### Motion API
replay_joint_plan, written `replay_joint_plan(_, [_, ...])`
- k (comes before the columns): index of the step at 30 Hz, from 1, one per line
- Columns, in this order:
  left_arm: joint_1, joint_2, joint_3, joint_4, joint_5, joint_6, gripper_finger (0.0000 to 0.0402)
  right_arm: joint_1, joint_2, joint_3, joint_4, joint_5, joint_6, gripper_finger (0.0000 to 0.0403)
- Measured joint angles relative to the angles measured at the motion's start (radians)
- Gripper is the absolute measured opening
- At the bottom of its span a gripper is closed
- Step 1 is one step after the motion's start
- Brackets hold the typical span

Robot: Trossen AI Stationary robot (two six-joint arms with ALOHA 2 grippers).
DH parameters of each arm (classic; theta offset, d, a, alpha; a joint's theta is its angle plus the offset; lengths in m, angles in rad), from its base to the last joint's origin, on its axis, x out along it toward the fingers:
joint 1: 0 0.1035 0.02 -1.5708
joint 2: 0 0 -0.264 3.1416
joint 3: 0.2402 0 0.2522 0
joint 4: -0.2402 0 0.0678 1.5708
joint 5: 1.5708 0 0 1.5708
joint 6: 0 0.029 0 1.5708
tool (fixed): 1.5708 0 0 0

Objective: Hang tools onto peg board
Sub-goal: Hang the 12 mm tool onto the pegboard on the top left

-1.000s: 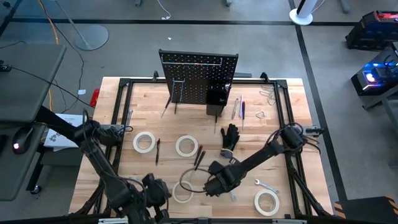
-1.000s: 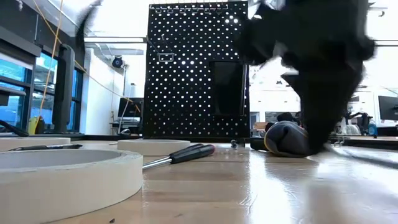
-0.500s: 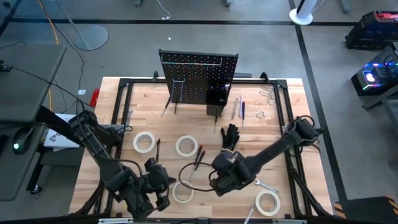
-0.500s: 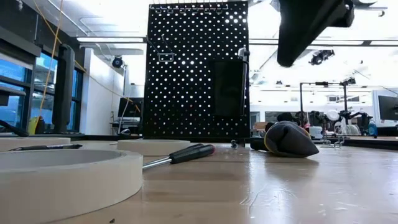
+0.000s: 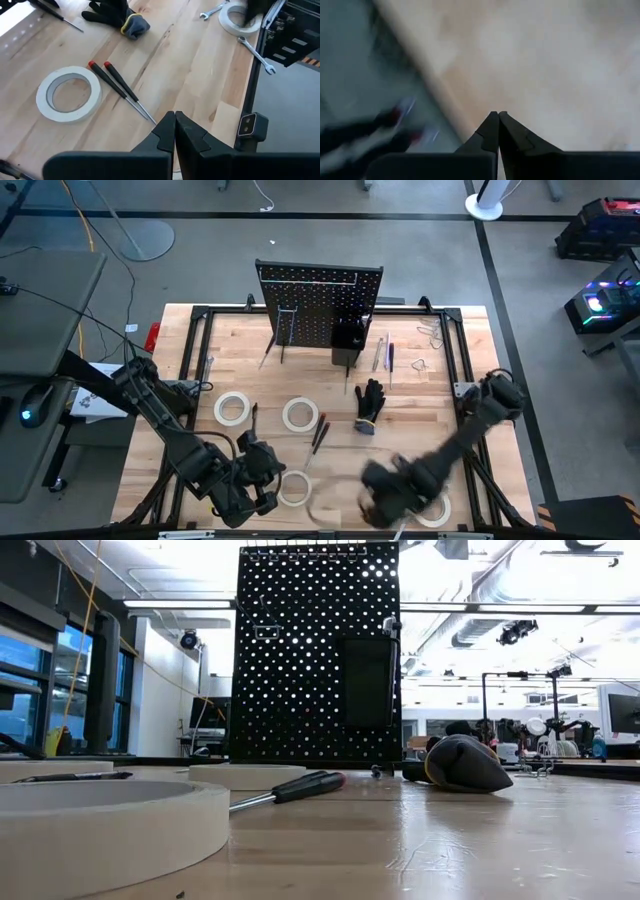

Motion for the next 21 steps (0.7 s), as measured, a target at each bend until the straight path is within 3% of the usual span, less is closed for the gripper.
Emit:
replay_joint_plan(4, [0.005, 0.000, 0.000, 0.013, 0.023, 0.008, 0.0000, 0.161, 0.003, 0.000, 0.104, -0.056, 0.266, 0.0000])
replay_joint_plan(10, [0.021, 0.001, 0.000, 0.042, 0.099, 0.030, 0.0000, 0.345, 0.079, 0.001, 0.292, 0.121, 0.757, 0.0015])
replay_joint_plan(14, [0.041, 0.001, 0.000, 0.091, 0.140, 0.042, 0.0000, 0.380, 0.171, 0.000, 0.341, 0.084, 0.948, 0.0076])
replay_joint_plan(18, [0.061, 0.001, 0.000, 0.146, 0.212, 0.056, 0.0000, 0.370, 0.243, 0.001, 0.454, 0.084, 0.963, 0.0164])
replay_joint_plan(21, [0.080, 0.001, 0.000, 0.174, 0.260, 0.055, 0.0000, 0.362, 0.270, -0.001, 0.416, 0.100, 0.972, 0.0223])
